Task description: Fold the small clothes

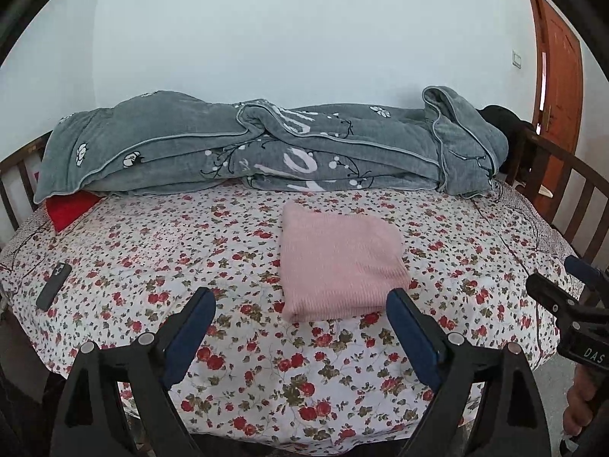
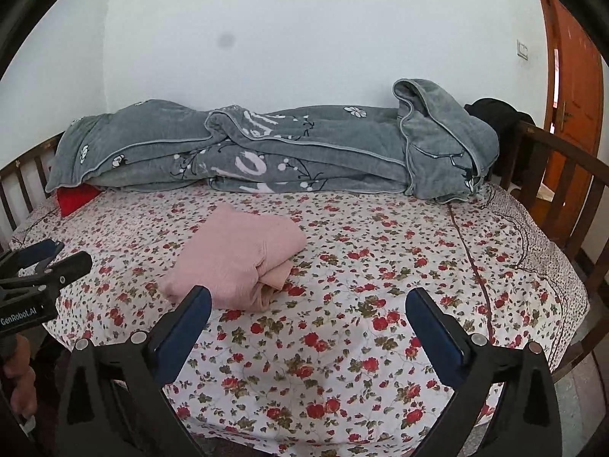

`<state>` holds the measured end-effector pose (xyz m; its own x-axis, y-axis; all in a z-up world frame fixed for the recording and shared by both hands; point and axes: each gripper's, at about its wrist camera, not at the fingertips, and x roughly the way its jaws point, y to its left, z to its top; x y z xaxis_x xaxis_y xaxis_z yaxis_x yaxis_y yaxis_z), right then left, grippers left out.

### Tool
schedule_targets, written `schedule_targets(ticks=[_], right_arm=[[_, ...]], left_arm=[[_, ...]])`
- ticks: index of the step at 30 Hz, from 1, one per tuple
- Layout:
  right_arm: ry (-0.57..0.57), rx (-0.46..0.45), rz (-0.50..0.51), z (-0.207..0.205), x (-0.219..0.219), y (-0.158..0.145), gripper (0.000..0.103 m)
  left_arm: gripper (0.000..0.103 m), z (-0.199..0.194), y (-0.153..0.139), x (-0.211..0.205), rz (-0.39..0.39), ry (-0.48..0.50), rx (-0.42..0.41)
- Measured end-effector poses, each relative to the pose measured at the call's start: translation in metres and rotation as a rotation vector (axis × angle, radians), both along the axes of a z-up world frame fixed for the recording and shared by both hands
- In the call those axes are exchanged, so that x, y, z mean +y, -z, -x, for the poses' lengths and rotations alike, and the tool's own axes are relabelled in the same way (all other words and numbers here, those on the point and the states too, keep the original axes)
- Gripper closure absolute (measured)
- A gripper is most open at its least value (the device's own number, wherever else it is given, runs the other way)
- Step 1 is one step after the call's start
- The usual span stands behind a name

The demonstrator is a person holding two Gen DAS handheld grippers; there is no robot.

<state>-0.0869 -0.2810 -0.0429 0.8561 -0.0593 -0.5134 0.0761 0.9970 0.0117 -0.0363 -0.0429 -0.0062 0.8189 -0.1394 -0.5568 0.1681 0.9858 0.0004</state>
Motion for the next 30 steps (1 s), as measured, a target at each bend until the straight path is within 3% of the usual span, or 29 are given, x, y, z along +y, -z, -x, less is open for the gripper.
schedule_targets(ticks=[30], right_arm=[[0.011, -0.018, -0.008, 0.0051, -0.006, -0.0051, 0.002]], left_arm=[[0.012, -0.0008, 0.0033, -0.0045, 0.013, 0.013, 0.002]])
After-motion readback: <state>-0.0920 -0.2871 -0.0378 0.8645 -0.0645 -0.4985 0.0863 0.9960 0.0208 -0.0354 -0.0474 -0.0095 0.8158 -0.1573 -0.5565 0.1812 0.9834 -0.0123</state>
